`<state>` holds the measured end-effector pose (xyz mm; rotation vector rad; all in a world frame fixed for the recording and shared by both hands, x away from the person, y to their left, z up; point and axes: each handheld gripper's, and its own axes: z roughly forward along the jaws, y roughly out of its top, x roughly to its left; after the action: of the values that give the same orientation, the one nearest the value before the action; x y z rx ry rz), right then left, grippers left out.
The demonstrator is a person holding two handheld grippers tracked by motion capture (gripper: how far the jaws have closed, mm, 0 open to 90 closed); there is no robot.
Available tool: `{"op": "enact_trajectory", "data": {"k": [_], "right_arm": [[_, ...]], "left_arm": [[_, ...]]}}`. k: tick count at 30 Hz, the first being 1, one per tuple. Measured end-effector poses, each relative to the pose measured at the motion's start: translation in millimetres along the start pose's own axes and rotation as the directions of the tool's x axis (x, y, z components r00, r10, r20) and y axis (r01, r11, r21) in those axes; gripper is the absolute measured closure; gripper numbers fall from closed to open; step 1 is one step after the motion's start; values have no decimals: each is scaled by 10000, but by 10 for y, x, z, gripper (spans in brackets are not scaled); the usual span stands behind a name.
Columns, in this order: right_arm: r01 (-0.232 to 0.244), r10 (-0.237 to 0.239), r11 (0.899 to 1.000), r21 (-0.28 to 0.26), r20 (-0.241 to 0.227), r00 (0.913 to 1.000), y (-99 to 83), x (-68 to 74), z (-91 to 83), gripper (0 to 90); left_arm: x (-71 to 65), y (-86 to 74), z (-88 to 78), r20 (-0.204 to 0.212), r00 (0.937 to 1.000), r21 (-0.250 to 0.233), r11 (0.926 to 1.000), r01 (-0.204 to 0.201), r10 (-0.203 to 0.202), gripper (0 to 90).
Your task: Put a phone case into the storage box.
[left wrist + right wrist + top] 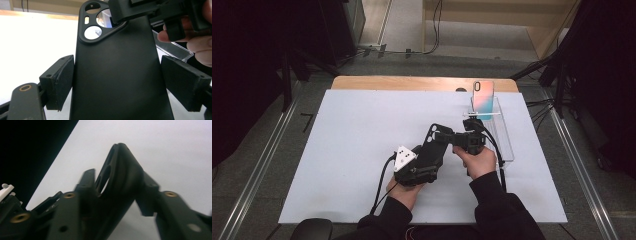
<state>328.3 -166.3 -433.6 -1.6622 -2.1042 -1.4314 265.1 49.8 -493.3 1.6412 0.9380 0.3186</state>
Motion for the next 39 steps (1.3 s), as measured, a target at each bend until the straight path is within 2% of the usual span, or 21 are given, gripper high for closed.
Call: {"op": "enact_trajectory", "data": {"k": [2,6,11,17,22,24,26,28,32,34,36,37,39], "right_arm": [[-9,9,10000,-39,-110,9999,1,-5,-5,701],[-186,184,9998,-53,-387,9991,4,-10,-25,764],[-390,383,9992,-87,-669,9970,9,7,-43,802],[-264,255,9996,-82,-891,9957,19,59,-58,824],[-175,169,9998,-48,-941,9954,26,96,-76,826],[-43,38,10000,-54,-926,9957,28,111,-83,826],[6,-13,10000,-73,-949,9955,34,117,-93,826],[-23,13,10000,-94,-973,9953,44,115,-117,826],[87,-111,9996,-270,-887,9960,57,114,-150,826],[190,-217,9992,-342,-802,9965,65,119,-167,826],[362,-399,9982,-472,-802,9960,70,118,-192,825],[406,-443,9980,-487,-776,9960,73,119,-202,826],[630,-668,9964,-563,-698,9953,75,124,-225,825]], "left_arm": [[-4,-11,7,66,10000,15,10000,15,-15,150],[-10,-21,19,180,9998,59,9999,93,-94,149],[-7,-20,24,259,9996,36,10000,65,-66,143],[-2,-13,19,281,9996,1,10000,-36,36,139],[20,11,31,515,9984,152,9996,-233,225,130],[29,29,48,583,9981,432,9988,-210,185,126],[39,54,66,472,9987,785,9967,-217,180,52],[53,75,73,481,9988,934,9956,-103,58,0],[27,127,68,541,9980,1278,9911,-379,312,0],[25,151,64,632,9974,1703,9844,-448,344,0],[33,172,56,625,9977,1946,9802,-364,247,0],[45,183,51,763,9970,2004,9793,-282,131,0],[53,211,26,760,9970,2025,9789,-285,133,1]]}}
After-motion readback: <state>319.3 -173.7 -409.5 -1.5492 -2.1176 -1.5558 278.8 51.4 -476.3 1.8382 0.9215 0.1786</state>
